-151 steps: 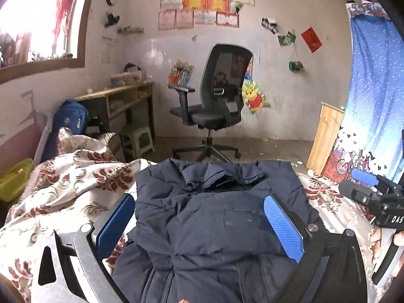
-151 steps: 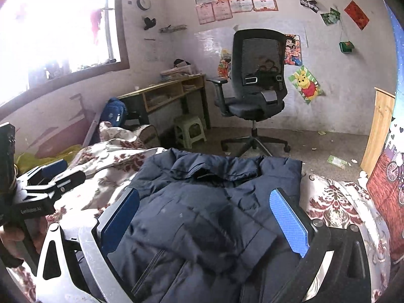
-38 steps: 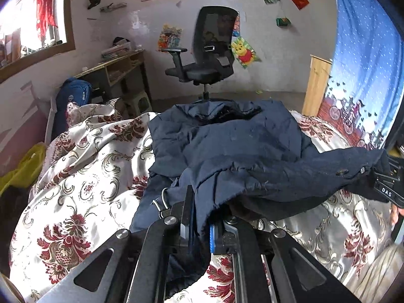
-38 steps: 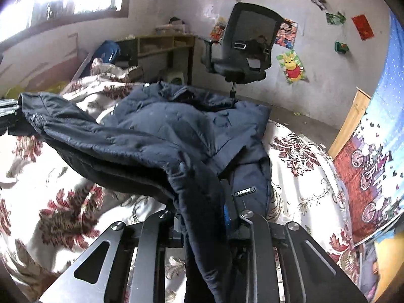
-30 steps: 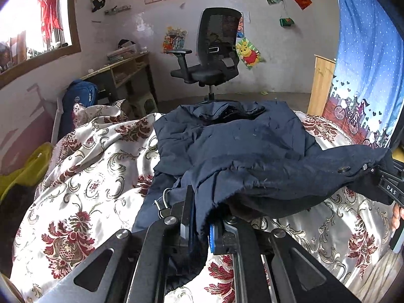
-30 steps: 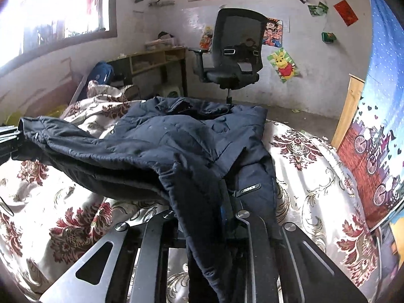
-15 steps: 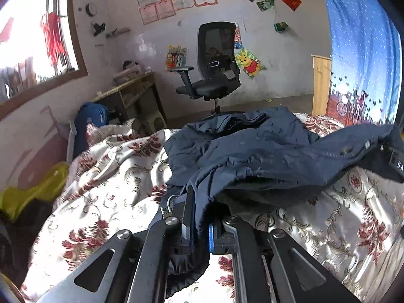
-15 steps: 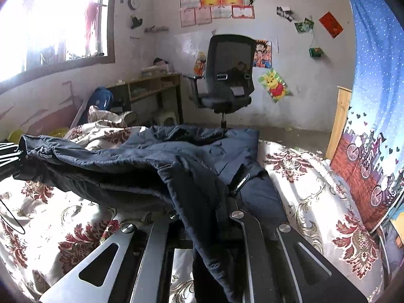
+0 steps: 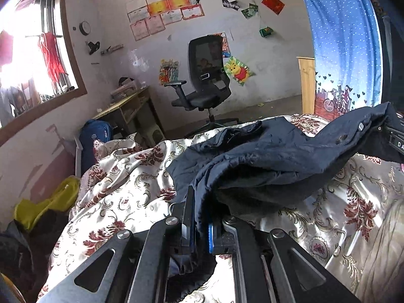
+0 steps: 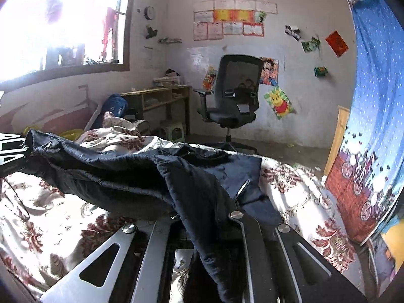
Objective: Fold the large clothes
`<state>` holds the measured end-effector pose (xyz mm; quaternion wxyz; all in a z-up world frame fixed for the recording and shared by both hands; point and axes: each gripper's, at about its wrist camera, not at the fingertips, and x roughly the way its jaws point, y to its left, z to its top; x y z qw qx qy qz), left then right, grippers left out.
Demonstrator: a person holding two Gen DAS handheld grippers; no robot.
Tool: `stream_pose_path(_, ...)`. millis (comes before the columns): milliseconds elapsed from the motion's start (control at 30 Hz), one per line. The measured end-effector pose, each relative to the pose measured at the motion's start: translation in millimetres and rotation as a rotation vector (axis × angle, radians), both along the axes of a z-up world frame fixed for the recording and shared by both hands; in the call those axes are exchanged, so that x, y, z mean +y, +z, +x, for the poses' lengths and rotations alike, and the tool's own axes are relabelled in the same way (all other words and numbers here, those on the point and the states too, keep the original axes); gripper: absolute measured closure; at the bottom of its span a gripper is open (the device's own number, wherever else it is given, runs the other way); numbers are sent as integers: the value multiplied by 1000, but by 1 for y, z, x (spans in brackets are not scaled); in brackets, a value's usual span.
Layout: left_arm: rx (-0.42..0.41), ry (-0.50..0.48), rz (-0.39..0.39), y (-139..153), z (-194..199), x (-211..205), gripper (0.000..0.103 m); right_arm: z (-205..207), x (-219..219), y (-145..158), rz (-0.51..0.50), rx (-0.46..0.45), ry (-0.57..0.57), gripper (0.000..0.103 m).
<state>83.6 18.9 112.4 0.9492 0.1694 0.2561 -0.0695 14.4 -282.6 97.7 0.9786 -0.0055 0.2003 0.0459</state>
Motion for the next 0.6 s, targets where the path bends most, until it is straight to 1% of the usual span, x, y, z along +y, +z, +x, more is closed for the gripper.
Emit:
stream_pose_path(67,-3,1,12,3,-3,1,96,-3,4,6,-18,-12,10,96)
stream_pose_path(133,6,3,8,5,0,3,96,2,4,9,-24,-12,17,96)
stream_pose_path(267,50,15,-52,8,17,8,96,15,2,11,-9,-1,20,96)
stream_pose_path(500,104,57,-119,12,61,8,96,61,-8,15,9,91,38,96)
stream_pose_path(600,94,74,-101,12,78,2,96,75,-9,17,-7,113,45,96)
